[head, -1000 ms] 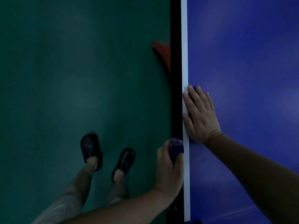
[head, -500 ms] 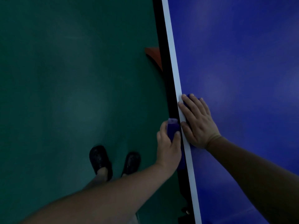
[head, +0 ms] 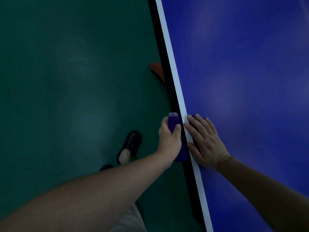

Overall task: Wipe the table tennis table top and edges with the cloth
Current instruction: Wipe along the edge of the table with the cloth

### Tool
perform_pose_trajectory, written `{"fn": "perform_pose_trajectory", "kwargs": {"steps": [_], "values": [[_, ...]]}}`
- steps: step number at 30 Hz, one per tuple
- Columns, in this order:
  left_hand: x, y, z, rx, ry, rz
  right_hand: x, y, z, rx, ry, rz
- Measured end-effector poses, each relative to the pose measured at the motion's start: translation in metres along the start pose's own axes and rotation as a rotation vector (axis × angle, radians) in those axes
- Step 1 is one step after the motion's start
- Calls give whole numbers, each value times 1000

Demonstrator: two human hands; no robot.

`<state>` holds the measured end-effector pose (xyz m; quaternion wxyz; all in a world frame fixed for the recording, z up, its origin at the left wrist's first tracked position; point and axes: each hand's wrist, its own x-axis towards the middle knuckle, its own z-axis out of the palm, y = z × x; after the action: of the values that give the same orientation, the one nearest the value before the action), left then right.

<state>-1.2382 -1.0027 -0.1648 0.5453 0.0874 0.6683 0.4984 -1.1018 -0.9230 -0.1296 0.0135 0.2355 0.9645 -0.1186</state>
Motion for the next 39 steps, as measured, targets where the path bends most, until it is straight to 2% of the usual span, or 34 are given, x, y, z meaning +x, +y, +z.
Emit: {"fn": "perform_pose_trajectory", "kwargs": {"steps": [4,7,11,14,17,23,30,35,39], "values": [[44,30,-1,-25,75,24,43,13,-12,57,78,-34],[72,50,-4,-56,121,13,110,36,-26,-31,44,-63],[41,40,-5,-60,106,111,174,61,-27,-107,-36,-84],[32,35,1,-85,95,98,180,64,-20,-43,-10,-60],[69,58,-1,-83,161,58,178,64,-20,-14,21,-60],[145,123,-17,-24,223,102,180,64,-24,-4,15,-62],[97,99,-11,-78,152,106,180,64,-23,-3,18,-57],[145,148,-23,-101,195,29,180,65,-22,55,71,-38],[151,152,-27,6,186,138,181,66,-22,102,89,-31]]}}
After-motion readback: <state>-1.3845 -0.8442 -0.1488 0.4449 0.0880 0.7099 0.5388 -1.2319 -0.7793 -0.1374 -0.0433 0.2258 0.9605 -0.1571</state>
